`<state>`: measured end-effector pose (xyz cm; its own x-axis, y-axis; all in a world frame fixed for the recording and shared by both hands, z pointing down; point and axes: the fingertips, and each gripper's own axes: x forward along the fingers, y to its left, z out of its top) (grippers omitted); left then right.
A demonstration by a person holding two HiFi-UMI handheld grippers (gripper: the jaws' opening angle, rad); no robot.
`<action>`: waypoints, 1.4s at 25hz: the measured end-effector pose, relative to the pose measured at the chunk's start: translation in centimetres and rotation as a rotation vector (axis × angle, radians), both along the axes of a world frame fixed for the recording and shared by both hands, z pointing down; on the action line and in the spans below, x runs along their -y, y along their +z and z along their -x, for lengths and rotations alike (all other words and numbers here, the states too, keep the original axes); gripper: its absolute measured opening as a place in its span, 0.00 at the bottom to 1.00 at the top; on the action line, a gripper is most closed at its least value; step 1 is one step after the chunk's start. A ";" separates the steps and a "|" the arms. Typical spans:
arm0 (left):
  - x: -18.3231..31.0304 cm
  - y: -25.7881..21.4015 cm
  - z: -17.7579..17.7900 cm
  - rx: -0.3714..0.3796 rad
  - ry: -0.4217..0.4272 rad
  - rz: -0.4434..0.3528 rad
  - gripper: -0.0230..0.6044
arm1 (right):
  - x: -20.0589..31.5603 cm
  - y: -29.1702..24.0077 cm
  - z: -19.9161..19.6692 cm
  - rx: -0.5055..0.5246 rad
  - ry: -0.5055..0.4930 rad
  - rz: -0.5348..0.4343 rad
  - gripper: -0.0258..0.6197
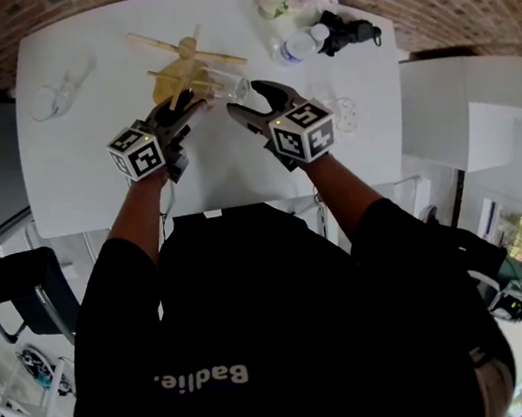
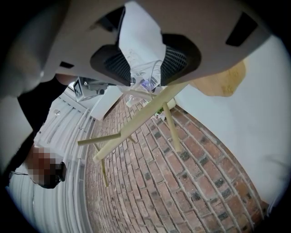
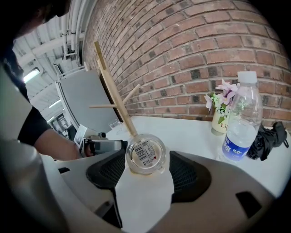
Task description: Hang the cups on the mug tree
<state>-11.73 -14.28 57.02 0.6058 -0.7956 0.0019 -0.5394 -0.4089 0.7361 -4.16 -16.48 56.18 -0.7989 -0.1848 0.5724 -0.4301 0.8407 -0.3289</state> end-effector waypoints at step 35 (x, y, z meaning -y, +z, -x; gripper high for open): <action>-7.2 -13.1 -2.1 0.236 -0.038 -0.016 0.06 | -4.6 -11.4 -3.3 0.211 0.047 -0.131 0.13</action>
<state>-9.65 -7.07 43.88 0.5597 -0.8189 0.1272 -0.7110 -0.3957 0.5813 -0.90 -11.90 44.76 -0.8867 -0.2864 0.3630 -0.4035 0.8626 -0.3051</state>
